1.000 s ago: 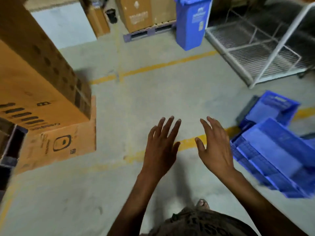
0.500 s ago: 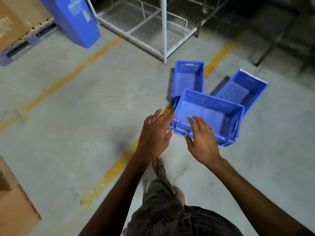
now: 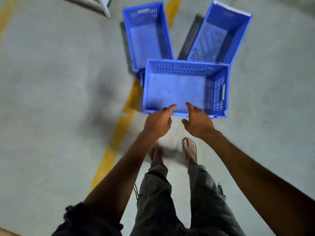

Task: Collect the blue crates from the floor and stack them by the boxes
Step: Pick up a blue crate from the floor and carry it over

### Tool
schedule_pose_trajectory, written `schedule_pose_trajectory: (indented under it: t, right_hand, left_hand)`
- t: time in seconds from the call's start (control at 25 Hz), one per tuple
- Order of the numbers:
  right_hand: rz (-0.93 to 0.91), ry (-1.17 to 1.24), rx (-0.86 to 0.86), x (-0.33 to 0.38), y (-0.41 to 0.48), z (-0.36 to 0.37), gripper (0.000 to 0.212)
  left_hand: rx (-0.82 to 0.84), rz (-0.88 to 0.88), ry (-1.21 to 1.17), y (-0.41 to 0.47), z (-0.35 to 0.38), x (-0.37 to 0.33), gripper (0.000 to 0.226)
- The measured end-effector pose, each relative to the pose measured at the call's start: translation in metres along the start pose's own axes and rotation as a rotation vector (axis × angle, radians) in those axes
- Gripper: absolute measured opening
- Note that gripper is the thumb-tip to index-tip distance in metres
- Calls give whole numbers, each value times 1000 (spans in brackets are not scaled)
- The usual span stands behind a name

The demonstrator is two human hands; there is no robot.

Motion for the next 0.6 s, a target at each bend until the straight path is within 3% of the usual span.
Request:
schedule_pose_trajectory:
  t: [0.12,0.24,0.32,0.44,0.6]
  right_hand:
    - [-59,-213,110,-30,53,67,76]
    - [-44,-338,213,-70,92,143,84]
    - [-12,-428,178,-88,109,176,76]
    - [-29,-518,45,-96,130,189,44]
    - [-127,-612,27,-91,127,155,26]
  left_hand:
    - [-19,111,206,49,65,43,63]
    - [70,47,379,84,137,94,72]
    - [61,27,414,88,172,119,75]
    - [-97,28,413,92,192,134,54]
    - [-170,25,473,105,175,117,27]
Point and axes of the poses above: each hand's wrist, its own y-axis towards the middle knuckle, its own z-axis out of the palm, x = y × z, the point moved 4 cm from there along y, towards the middle knuckle, and after that the axes turned 12 degrees about -y, right-handed, at the moved point
